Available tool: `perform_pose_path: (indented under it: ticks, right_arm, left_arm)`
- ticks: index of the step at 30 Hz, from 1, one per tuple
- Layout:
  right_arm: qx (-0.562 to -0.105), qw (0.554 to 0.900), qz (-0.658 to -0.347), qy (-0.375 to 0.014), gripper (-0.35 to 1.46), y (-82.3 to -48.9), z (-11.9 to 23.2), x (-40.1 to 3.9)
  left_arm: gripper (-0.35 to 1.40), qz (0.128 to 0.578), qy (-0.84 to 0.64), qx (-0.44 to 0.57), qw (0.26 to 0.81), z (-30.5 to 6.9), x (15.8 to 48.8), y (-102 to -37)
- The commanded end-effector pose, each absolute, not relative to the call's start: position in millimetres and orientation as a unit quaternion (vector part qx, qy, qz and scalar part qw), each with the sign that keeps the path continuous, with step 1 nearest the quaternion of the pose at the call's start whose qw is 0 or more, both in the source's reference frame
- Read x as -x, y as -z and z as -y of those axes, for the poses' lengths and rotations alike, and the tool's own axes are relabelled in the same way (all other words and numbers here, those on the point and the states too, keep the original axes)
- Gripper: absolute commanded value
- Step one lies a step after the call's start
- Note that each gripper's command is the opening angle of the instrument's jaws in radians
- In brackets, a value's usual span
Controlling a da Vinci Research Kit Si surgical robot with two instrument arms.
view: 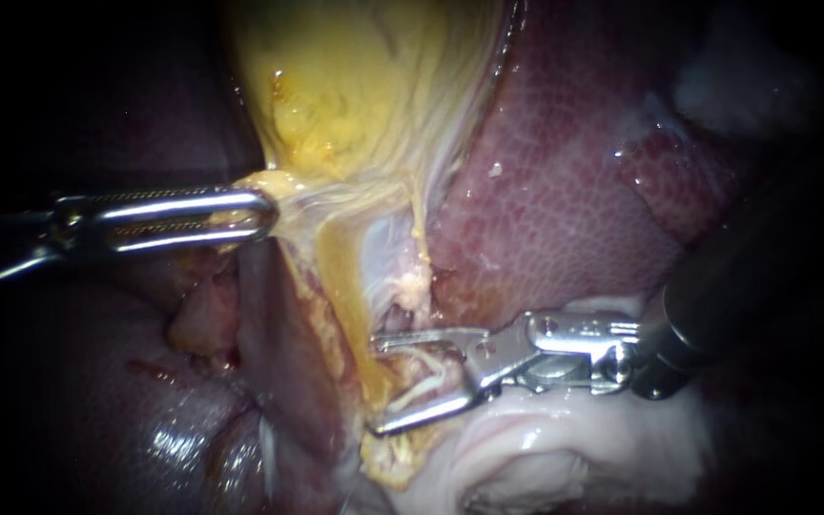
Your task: Clipping first clip left tube
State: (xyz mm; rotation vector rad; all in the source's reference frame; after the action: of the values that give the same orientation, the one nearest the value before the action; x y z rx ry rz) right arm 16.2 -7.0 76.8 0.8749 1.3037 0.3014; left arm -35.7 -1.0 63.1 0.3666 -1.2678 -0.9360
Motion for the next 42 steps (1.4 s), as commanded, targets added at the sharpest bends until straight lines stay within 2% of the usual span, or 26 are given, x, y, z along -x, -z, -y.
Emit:
perform_pose_path:
  ticks: [1, 6, 12, 19, 24, 34, 42]
  right_arm:
    - [-0.399, 0.695, -0.584, -0.131, 0.60, -76.7, 7.0, -16.2]
    - [-0.416, 0.689, -0.581, -0.121, 0.59, -76.9, 7.3, -16.5]
    - [-0.409, 0.692, -0.581, -0.130, 0.59, -77.4, 7.0, -16.6]
    - [-0.384, 0.704, -0.574, -0.168, 0.59, -77.6, 3.6, -14.3]
    - [-0.365, 0.709, -0.576, -0.179, 0.59, -77.3, 1.8, -13.1]
    - [-0.367, 0.710, -0.578, -0.166, 0.59, -78.4, 3.7, -14.8]
    - [-0.391, 0.702, -0.578, -0.142, 0.59, -78.5, 6.2, -16.3]
  left_arm:
    - [-0.35, 0.567, 0.419, -0.165, 0.690, 0.9, 35.6, -63.4]
    - [-0.35, 0.567, 0.419, -0.165, 0.690, 0.6, 35.7, -63.9]
    - [-0.35, 0.568, 0.418, -0.166, 0.690, 0.8, 35.9, -63.5]
    - [-0.35, 0.569, 0.416, -0.169, 0.689, 1.4, 36.1, -62.4]
    - [-0.35, 0.569, 0.415, -0.170, 0.689, 1.6, 36.1, -62.2]
    - [-0.35, 0.569, 0.415, -0.170, 0.689, 1.5, 36.3, -62.1]
    - [-0.35, 0.569, 0.415, -0.171, 0.689, 1.0, 36.1, -62.7]
